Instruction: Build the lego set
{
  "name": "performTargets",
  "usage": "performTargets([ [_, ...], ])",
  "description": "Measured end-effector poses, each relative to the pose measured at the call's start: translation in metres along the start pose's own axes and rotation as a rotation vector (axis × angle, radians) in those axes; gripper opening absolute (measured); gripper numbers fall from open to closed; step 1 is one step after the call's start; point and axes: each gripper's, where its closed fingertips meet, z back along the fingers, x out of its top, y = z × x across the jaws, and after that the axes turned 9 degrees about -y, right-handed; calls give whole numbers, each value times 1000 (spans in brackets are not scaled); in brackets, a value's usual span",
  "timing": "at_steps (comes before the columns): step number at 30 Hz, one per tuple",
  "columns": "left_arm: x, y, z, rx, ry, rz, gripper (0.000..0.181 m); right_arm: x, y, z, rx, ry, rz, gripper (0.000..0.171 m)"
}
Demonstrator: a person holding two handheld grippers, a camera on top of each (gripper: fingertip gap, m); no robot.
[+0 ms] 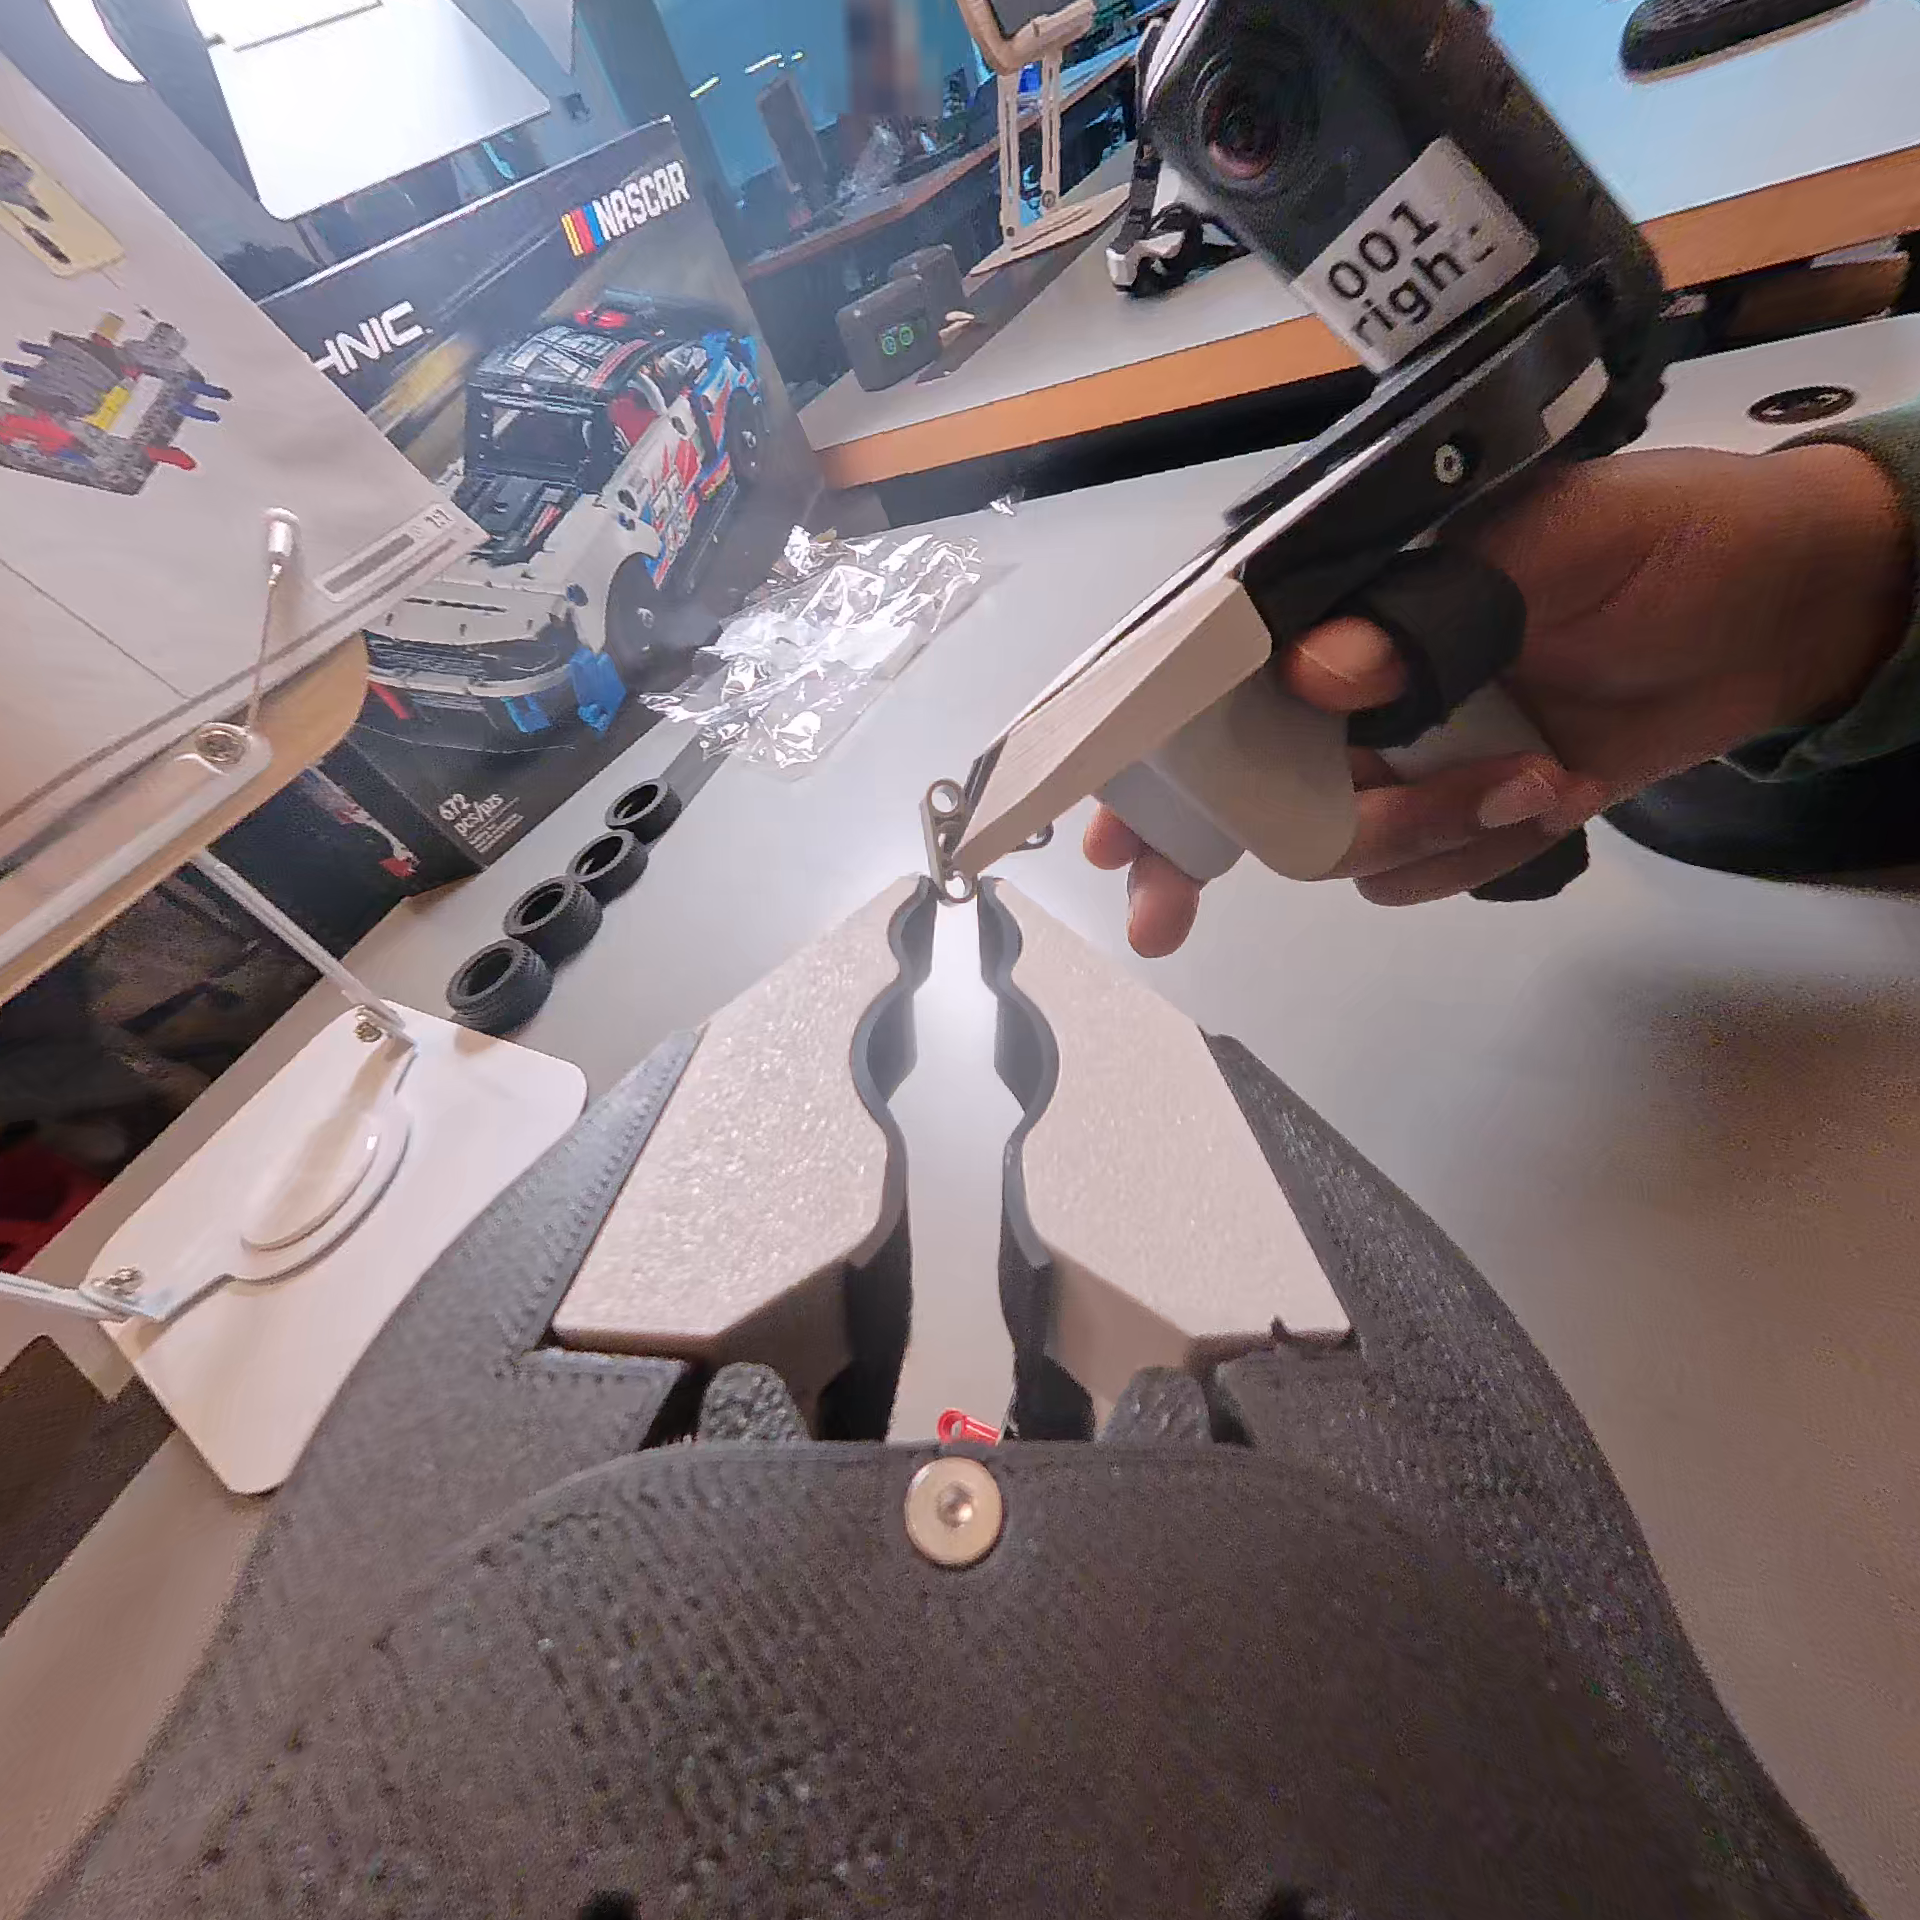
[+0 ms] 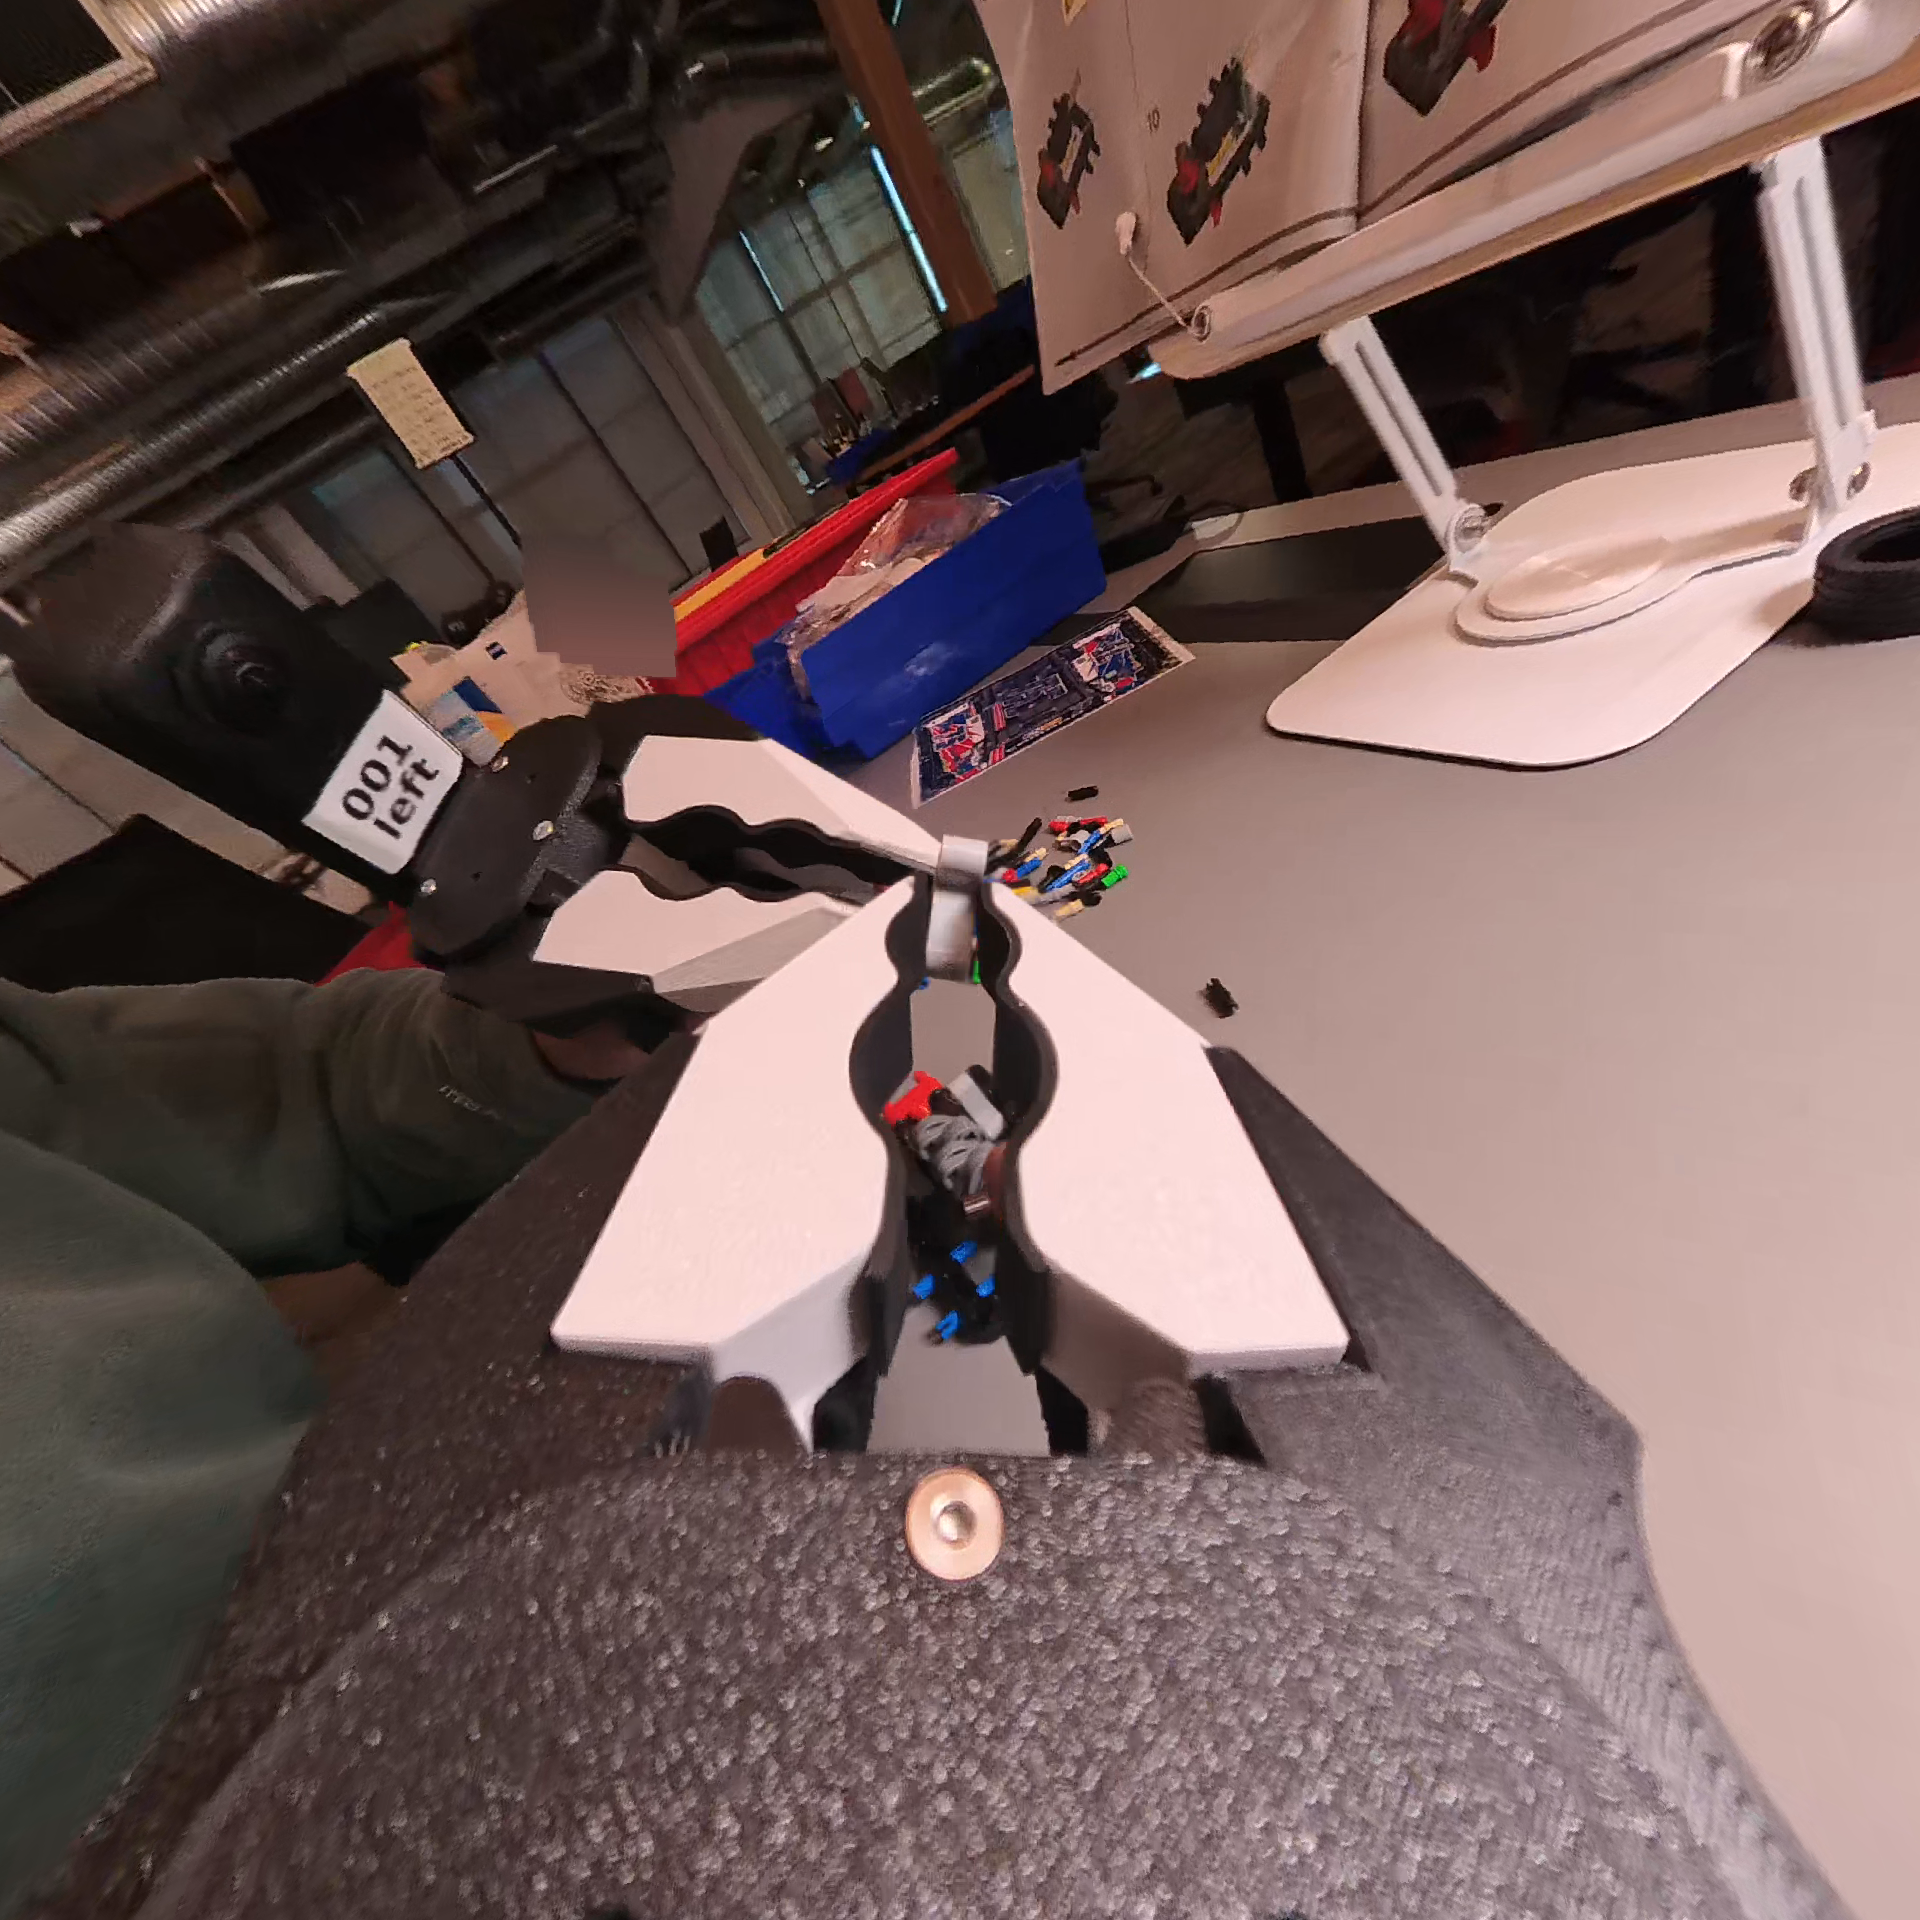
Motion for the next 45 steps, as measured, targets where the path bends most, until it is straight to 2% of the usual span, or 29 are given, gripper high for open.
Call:
performTargets([
  [1,0,-1,0,-14,-4,20,6,0,0,1,12,3,-35,6],
  [4,3,2,3,-39,-43,85,2,1,-7,4,14,3,-97,6],
  [10,6,17,14,-95,-37,156,11,4,-25,13,-6,3,-211,6],
  [14,-9,21,30,-218,81,248,13,-33,-35,19,-1,227,-300,6],
  [17,-31,14,43,-267,180,287,18,-74,-33,28,18,499,-222,6],
  [21,-76,-4,70,-309,342,278,31,-105,-20,42,96,783,-147,6],
  [27,-104,-8,95,-300,357,340,50,-124,-17,53,186,1057,-109,12],
  [32,-104,-10,94,-322,326,336,55,-117,-34,45,147,1077,13,14],
  [36,-109,-17,93,-351,329,337,65,-105,-52,42,88,996,182,29],
  [41,-116,-25,91,-378,355,312,74,-100,-44,52,172,881,444,35],
  [45,-121,-29,89,-394,383,278,75,-110,-38,62,243,896,588,43],
])
